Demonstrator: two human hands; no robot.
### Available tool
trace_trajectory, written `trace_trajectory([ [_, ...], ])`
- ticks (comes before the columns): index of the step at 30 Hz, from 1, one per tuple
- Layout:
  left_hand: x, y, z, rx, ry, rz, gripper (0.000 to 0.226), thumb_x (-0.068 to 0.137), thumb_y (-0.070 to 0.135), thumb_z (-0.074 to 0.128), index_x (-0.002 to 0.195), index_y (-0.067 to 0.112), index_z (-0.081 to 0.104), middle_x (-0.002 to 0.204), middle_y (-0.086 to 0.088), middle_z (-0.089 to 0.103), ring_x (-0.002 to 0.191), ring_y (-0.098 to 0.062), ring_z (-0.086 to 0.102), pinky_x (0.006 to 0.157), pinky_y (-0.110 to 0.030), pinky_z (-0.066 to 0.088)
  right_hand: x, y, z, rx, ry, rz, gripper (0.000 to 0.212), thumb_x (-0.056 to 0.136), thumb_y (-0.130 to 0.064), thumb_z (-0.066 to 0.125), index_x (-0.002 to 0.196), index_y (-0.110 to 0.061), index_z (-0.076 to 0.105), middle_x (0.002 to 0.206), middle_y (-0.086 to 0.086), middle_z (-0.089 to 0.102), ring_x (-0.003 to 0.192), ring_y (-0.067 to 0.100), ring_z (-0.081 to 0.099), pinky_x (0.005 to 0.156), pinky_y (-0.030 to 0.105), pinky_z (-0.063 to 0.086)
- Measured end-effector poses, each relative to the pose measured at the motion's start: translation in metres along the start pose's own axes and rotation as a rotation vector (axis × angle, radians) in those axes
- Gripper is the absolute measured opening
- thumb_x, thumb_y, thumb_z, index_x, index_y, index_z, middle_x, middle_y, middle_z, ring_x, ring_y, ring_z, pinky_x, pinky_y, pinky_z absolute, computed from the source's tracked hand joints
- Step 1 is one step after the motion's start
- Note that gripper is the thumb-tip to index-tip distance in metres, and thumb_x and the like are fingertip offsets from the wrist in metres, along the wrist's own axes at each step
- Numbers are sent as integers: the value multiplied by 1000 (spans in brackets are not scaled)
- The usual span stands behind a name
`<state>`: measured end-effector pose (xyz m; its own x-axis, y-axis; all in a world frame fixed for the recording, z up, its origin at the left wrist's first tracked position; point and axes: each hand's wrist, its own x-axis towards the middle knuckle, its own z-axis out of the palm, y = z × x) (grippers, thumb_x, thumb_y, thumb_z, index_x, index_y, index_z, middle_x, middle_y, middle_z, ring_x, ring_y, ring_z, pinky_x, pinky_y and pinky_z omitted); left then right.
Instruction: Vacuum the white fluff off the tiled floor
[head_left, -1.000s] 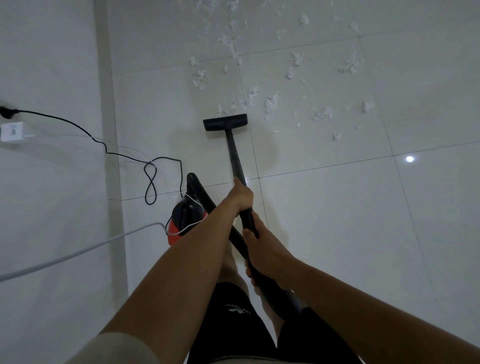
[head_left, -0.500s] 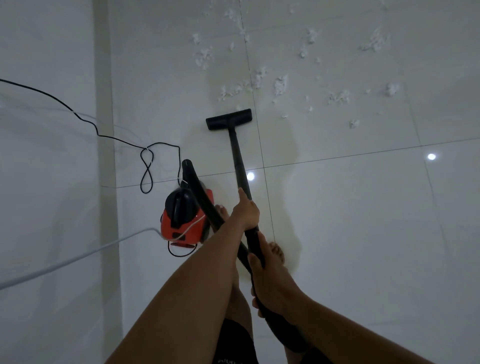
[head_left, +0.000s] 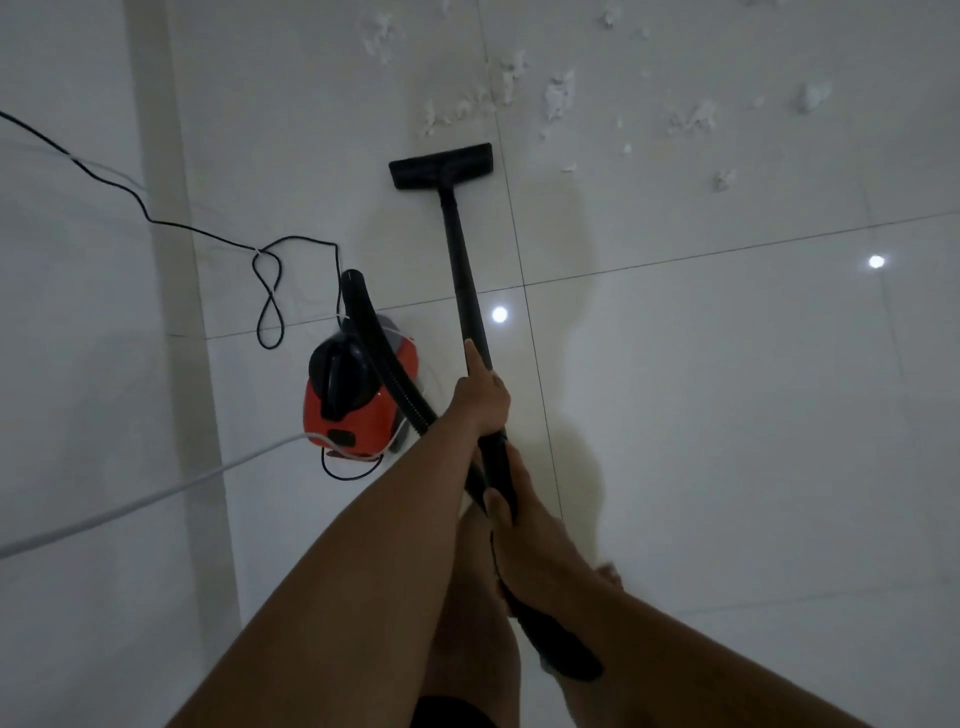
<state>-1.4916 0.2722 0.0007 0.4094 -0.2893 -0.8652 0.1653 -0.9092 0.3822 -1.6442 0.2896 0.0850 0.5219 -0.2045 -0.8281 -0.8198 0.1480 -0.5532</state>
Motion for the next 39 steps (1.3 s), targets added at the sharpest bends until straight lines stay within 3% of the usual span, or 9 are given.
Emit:
trace_trajectory([
  [2, 5, -8, 11, -4, 19, 7, 71, 108, 23, 29, 156, 27, -23, 111, -16, 58, 70, -13, 54, 53, -20, 37, 11, 24, 5, 16, 1, -29, 60, 110, -42, 29, 158, -52, -6, 95, 3, 65, 49, 10, 62, 42, 22, 50],
  [5, 13, -18, 31, 1, 60, 21, 71, 108, 23, 29, 156, 27, -23, 92, -5, 55, 69, -15, 56, 52, -22, 39, 24, 51, 4, 9, -10, -59, 61, 110, -44, 29, 157, -53, -8, 98, 6, 66, 52, 14, 62, 48, 31, 57],
  [11, 30, -39, 69, 16, 103, 62, 72, 108, 21, 30, 156, 26, -24, 139, -20, 51, 77, -16, 55, 64, -25, 41, 40, 100, -1, 8, -33, -59, 62, 111, -44, 28, 158, -50, -11, 94, 6, 65, 55, 12, 59, 50, 27, 52],
  [15, 40, -48, 83, 18, 122, 72, 74, 108, 18, 31, 155, 24, -24, 131, -19, 56, 72, -16, 54, 57, -22, 38, 50, 122, 2, 28, -34, -63, 62, 110, -46, 30, 156, -53, -10, 88, 8, 64, 56, 15, 60, 53, 30, 53],
  [19, 47, -54, 91, 7, 144, 69, 73, 107, 18, 31, 155, 25, -24, 89, -3, 52, 71, -16, 54, 56, -23, 41, 57, 136, 4, -7, -26, -91, 62, 110, -47, 29, 157, -52, -11, 85, 6, 63, 57, 14, 59, 56, 32, 55],
  [23, 57, -56, 90, -25, 148, 86, 72, 108, 20, 29, 155, 26, -25, 119, -17, 57, 71, -15, 54, 53, -21, 37, 62, 138, 5, -31, -23, -112, 62, 109, -49, 30, 155, -56, -12, 82, 4, 63, 59, 13, 61, 64, 40, 61],
  [26, 64, -53, 87, -32, 150, 91, 72, 108, 21, 29, 155, 26, -25, 107, -14, 55, 72, -16, 56, 54, -21, 40, 68, 132, 1, -69, -7, -120, 63, 109, -50, 30, 156, -55, -12, 84, 3, 63, 62, 13, 62, 69, 43, 61],
  [31, 81, -44, 72, -51, 143, 91, 74, 108, 20, 31, 154, 27, -26, 116, -21, 60, 80, -21, 58, 59, -24, 43, 81, 114, -5, -114, -10, -112, 64, 107, -53, 27, 156, -54, -14, 83, -1, 62, 58, 12, 61, 66, 40, 61],
  [39, 113, -25, 38, -57, 147, 84, 73, 108, 22, 30, 154, 27, -27, 102, -20, 59, 65, -13, 53, 51, -21, 39, 113, 75, -10, -136, -8, -98, 64, 108, -50, 28, 155, -54, -14, 89, -5, 63, 59, 13, 64, 69, 45, 64],
])
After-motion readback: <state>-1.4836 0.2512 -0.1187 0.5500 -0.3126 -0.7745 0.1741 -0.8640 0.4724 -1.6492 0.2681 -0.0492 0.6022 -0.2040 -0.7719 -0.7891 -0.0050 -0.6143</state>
